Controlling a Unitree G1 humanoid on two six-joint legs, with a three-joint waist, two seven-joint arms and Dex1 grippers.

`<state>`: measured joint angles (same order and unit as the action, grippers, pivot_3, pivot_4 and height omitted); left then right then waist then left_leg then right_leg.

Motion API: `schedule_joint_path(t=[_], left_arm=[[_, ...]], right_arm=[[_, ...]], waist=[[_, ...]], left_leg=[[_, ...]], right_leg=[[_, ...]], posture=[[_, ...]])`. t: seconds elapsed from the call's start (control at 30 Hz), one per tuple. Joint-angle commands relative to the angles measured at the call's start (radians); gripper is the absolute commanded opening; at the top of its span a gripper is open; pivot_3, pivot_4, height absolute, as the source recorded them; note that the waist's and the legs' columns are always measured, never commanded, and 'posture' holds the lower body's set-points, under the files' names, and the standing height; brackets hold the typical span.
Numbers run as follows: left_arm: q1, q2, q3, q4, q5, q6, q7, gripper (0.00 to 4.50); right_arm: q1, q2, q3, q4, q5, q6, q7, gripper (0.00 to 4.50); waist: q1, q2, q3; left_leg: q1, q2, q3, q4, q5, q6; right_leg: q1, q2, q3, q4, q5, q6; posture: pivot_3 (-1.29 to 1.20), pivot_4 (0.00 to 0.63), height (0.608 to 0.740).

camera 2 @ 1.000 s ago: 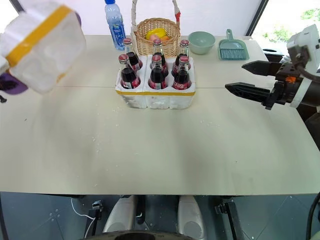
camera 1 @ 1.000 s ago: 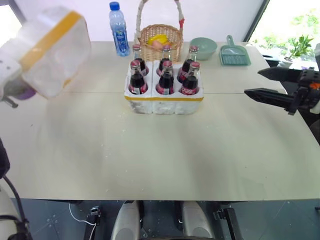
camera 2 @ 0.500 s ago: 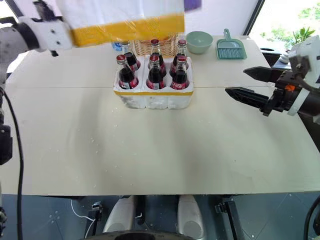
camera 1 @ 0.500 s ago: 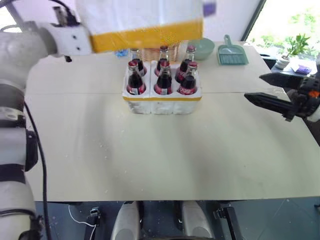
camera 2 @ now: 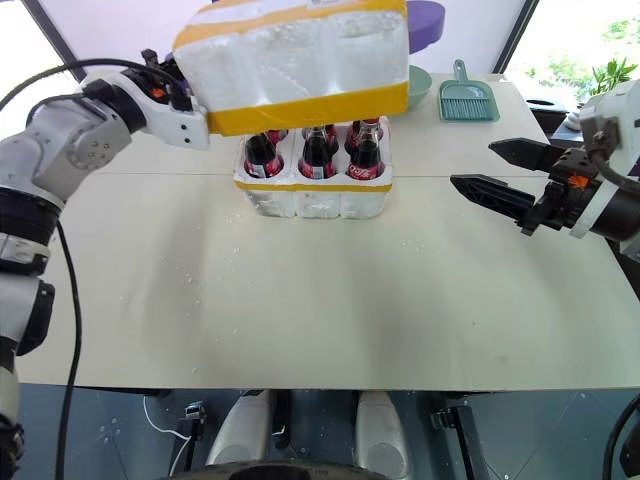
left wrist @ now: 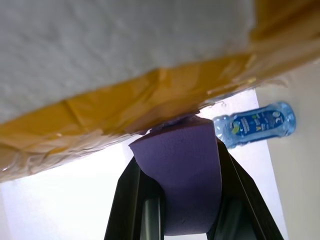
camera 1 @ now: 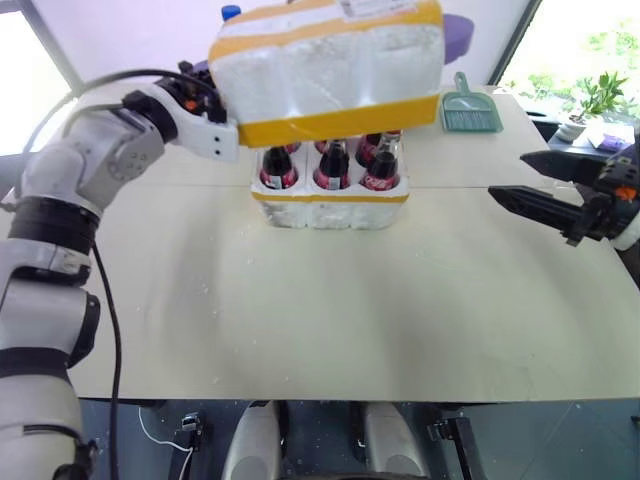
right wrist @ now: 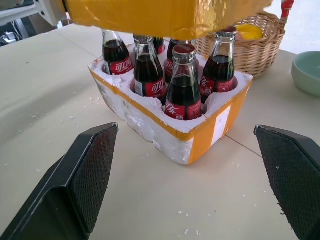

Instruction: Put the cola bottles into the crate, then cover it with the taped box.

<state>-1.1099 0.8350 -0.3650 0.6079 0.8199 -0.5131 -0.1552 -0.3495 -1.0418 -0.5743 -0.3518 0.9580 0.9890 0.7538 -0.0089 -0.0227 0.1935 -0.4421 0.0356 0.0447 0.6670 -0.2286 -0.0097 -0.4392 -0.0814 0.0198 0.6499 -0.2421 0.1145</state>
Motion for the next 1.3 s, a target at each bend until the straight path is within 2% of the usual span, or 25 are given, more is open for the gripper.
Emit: schedule_joint_path(t=[0.03,0.23,0.47,0.63,0.73,0.77,0.9,1.03,1.1,1.17,1.23,1.3], left_arm=[[0.024,0.015,0.033,-0.124,-0.006,0.048,-0.047,0.56],[0.090,0.049,0.033,-0.186,0.023,0.097,-0.070,0.56],[0.185,0.041,0.035,-0.232,0.025,0.153,-0.067,0.56],[0.205,0.045,0.052,-0.234,-0.004,0.156,-0.066,2.64],[0.208,0.058,0.053,-0.232,0.004,0.133,-0.045,4.34],[0.218,0.070,0.064,-0.237,-0.006,0.117,-0.033,4.48],[0.280,0.137,0.113,-0.255,-0.050,0.049,0.006,4.48],[0.427,0.203,0.214,-0.306,-0.265,-0.055,-0.070,4.48],[0.525,0.242,0.271,-0.326,-0.425,-0.085,-0.163,4.48],[0.623,0.254,0.334,-0.349,-0.652,-0.031,-0.320,4.48],[0.690,0.222,0.426,-0.421,-0.996,0.295,-0.538,4.48],[0.694,0.230,0.536,-0.509,-1.402,0.771,-0.708,4.48]], right_arm=[[-0.006,-0.012,-0.046,-0.016,0.019,-0.010,-0.007,4.50],[-0.023,-0.010,-0.024,-0.002,0.017,-0.022,-0.008,4.50],[-0.002,-0.023,-0.005,-0.004,-0.012,-0.041,0.021,4.50],[0.007,-0.037,0.002,-0.002,-0.031,-0.057,0.047,4.50],[0.000,-0.040,0.008,0.008,-0.041,-0.063,0.053,4.50],[-0.004,-0.041,0.012,0.012,-0.045,-0.066,0.056,4.50],[-0.017,-0.043,0.025,0.022,-0.050,-0.073,0.064,4.50],[-0.013,-0.041,0.031,0.027,-0.057,-0.082,0.073,4.50],[-0.006,-0.040,0.030,0.029,-0.060,-0.086,0.078,4.50],[-0.001,-0.038,0.032,0.033,-0.064,-0.092,0.083,4.50],[0.001,-0.036,0.045,0.039,-0.073,-0.103,0.092,4.50],[-0.008,-0.032,0.068,0.050,-0.088,-0.119,0.101,4.50]], waist=[[-0.001,0.000,0.000],[-0.003,0.000,0.000],[-0.003,0.000,0.000],[-0.004,0.000,0.000],[-0.002,0.000,0.000],[-0.002,0.000,0.000],[-0.005,0.000,0.000],[-0.006,0.000,0.000],[-0.005,0.000,0.000],[-0.005,0.001,0.000],[-0.003,0.001,0.000],[0.000,0.000,0.000]], left_leg=[[0.000,0.000,0.000,0.000,0.000,0.000],[0.000,0.000,0.000,0.000,0.000,0.000],[0.000,0.000,0.000,0.000,0.000,0.000],[0.001,0.000,0.000,0.000,0.000,0.000],[0.000,0.000,0.000,0.000,0.000,0.000],[0.000,0.000,0.000,0.000,0.000,0.000],[0.000,0.000,0.000,0.000,0.000,0.000],[0.001,0.001,0.000,-0.001,0.000,0.000],[0.001,0.001,0.000,-0.001,0.000,0.000],[0.001,0.002,0.000,-0.001,0.000,0.000],[0.001,0.002,0.001,-0.001,0.000,0.000],[0.001,0.003,0.000,0.000,0.000,0.000]], right_leg=[[0.000,0.000,0.000,0.000,0.000,0.000],[0.000,0.000,0.000,0.000,0.000,0.000],[0.000,0.000,0.000,0.000,0.000,0.000],[0.000,0.000,0.000,0.000,0.000,0.000],[0.000,0.000,0.000,0.000,0.000,0.000],[0.000,0.000,0.000,0.000,0.000,0.000],[0.000,0.000,0.000,0.000,0.000,0.000],[0.000,0.000,0.000,0.000,0.000,0.000],[0.000,0.000,0.000,0.000,0.000,0.000],[0.000,0.000,0.000,0.000,0.000,0.000],[0.000,0.000,0.000,0.000,0.000,-0.001],[0.000,0.000,-0.001,0.000,0.000,-0.001]], posture=[[0.00,0.150,0.740],[0.00,0.150,0.740],[0.00,0.150,0.740],[0.00,0.150,0.740],[0.00,0.150,0.740],[0.00,0.150,0.740],[0.00,0.150,0.740],[0.00,0.150,0.740],[0.00,0.150,0.740],[0.00,0.150,0.740],[0.00,0.150,0.740],[0.00,0.150,0.740]])
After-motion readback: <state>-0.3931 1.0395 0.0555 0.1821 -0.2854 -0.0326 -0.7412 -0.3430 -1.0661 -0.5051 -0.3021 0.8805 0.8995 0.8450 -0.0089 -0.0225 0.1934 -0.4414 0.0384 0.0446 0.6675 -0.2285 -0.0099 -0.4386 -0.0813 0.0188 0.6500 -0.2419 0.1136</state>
